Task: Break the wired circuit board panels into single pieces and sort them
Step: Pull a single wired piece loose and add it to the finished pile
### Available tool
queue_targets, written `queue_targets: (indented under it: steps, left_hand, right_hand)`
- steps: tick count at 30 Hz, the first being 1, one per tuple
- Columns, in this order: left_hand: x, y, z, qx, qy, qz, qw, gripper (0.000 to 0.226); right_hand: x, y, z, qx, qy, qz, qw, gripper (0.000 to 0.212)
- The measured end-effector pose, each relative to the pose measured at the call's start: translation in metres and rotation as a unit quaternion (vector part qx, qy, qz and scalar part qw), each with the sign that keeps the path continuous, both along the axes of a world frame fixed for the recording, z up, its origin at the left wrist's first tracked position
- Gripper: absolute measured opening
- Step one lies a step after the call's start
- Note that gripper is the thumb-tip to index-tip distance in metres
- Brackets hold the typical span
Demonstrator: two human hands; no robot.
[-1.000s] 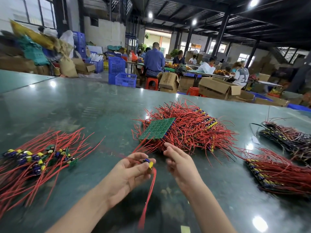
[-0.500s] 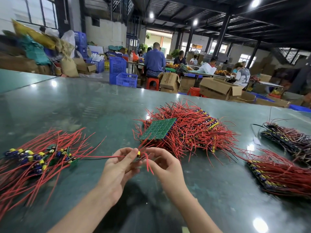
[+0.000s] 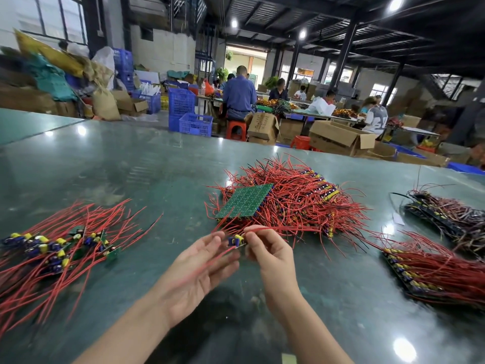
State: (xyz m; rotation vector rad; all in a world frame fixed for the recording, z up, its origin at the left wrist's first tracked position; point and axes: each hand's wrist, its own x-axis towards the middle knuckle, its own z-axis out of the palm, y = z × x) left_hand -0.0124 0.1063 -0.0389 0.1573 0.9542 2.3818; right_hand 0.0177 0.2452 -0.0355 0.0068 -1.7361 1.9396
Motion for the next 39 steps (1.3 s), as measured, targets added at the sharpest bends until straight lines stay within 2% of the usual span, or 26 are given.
queue_targets:
  steps: [3, 6, 10, 12, 13, 15, 17, 18, 22, 25, 27, 30, 35, 39]
  left_hand:
    - [0.001, 0.0, -0.001, -0.064, -0.027, -0.072, 0.995, 0.028]
    - [-0.002, -0.004, -0.001, -0.046, -0.026, -0.09, 0.995, 0.023]
    - [-0.002, -0.004, -0.004, -0.065, 0.014, -0.063, 0.996, 0.02]
    - [0.0, -0.003, -0.004, -0.12, 0.079, -0.02, 0.989, 0.019]
    - [0.001, -0.004, -0.004, -0.174, 0.138, 0.009, 0.975, 0.019]
    - [0.002, -0.005, -0.003, -0.287, 0.264, 0.054, 0.919, 0.02]
    - [0.003, -0.005, -0.002, -0.341, 0.316, 0.07, 0.883, 0.018]
    - [0.004, -0.005, -0.001, -0.342, 0.308, 0.072, 0.885, 0.017]
    - [0.004, -0.003, 0.0, -0.295, 0.21, 0.038, 0.931, 0.013]
    - [0.004, -0.002, 0.003, -0.206, 0.134, 0.005, 0.969, 0.014]
    - [0.004, 0.0, 0.005, -0.159, 0.092, -0.005, 0.983, 0.012]
    - [0.005, 0.0, 0.005, -0.171, 0.088, -0.007, 0.981, 0.015]
    - [0.005, -0.001, 0.002, -0.226, 0.172, 0.0, 0.959, 0.023]
    - [0.006, -0.003, 0.001, -0.274, 0.253, 0.013, 0.928, 0.009]
  right_hand:
    - [0.002, -0.003, -0.001, 0.034, 0.008, 0.031, 0.999, 0.024]
    - [0.003, -0.002, -0.001, 0.071, 0.003, 0.028, 0.997, 0.024]
    - [0.005, -0.003, 0.002, 0.127, -0.005, -0.009, 0.992, 0.021]
    - [0.005, -0.002, 0.003, 0.116, -0.026, -0.007, 0.993, 0.021]
    - [0.004, -0.001, 0.004, 0.094, -0.051, -0.002, 0.994, 0.019]
    - [0.003, 0.003, 0.004, 0.076, -0.107, 0.004, 0.991, 0.015]
    - [0.003, 0.007, 0.005, 0.09, -0.141, 0.011, 0.986, 0.014]
    - [0.003, 0.009, 0.006, 0.098, -0.144, 0.021, 0.984, 0.013]
    - [0.005, 0.011, 0.011, 0.078, -0.092, 0.059, 0.991, 0.015]
    - [0.005, 0.011, 0.011, 0.064, -0.056, 0.059, 0.995, 0.021]
    - [0.004, 0.011, 0.011, 0.077, -0.041, 0.053, 0.995, 0.021]
    - [0.004, 0.01, 0.01, 0.102, -0.031, 0.043, 0.993, 0.02]
    - [0.003, 0.011, 0.009, 0.122, -0.039, 0.038, 0.991, 0.02]
    - [0.003, 0.014, 0.008, 0.115, -0.076, 0.042, 0.99, 0.02]
